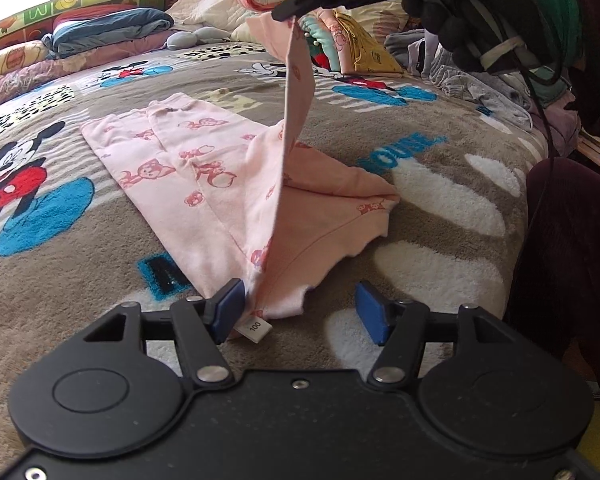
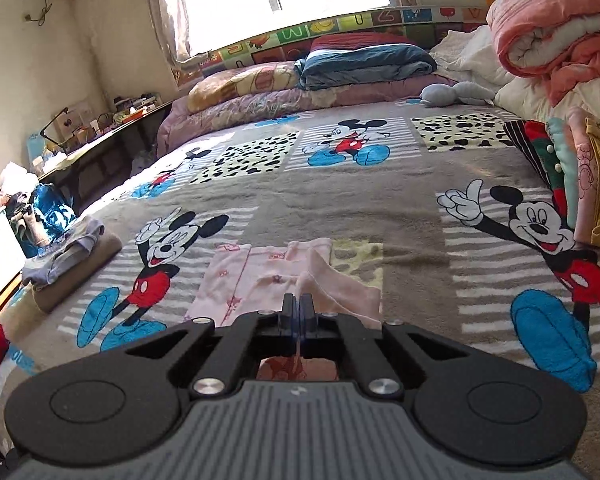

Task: Fold clothes
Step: 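Grasp the garment's hem corner with the right gripper and lift it toward the collar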

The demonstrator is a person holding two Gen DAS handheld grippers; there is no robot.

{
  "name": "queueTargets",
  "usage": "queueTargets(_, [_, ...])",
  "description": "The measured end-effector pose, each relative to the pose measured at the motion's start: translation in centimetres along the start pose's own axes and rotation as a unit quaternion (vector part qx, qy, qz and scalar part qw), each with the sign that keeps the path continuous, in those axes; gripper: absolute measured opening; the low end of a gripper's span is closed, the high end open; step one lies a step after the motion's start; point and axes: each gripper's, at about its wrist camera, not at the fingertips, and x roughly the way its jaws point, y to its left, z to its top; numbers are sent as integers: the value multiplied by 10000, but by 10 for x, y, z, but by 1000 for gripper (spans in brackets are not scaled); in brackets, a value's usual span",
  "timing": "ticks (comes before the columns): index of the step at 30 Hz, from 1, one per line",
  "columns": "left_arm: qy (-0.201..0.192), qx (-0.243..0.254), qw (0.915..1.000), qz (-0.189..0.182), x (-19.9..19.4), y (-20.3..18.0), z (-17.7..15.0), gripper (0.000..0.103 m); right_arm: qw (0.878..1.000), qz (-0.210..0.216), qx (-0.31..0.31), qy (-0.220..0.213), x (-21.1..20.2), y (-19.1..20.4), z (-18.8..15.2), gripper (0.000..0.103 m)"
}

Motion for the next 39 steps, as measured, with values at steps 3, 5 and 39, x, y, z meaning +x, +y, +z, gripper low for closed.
queueTargets(3, [-57, -325, 9993, -194, -3, 9, 0, 60, 9999, 38, -99, -37, 15, 14, 11, 3])
queueTargets(5, [-105, -650, 9971, -388, -5, 19, -1, 60, 9999, 36, -158, -20, 27, 23, 17, 3])
queueTargets(39, [-148, -1521, 9825, -1070, -6, 49, -4, 61, 9935, 82, -43, 1134, 144, 31, 3, 55])
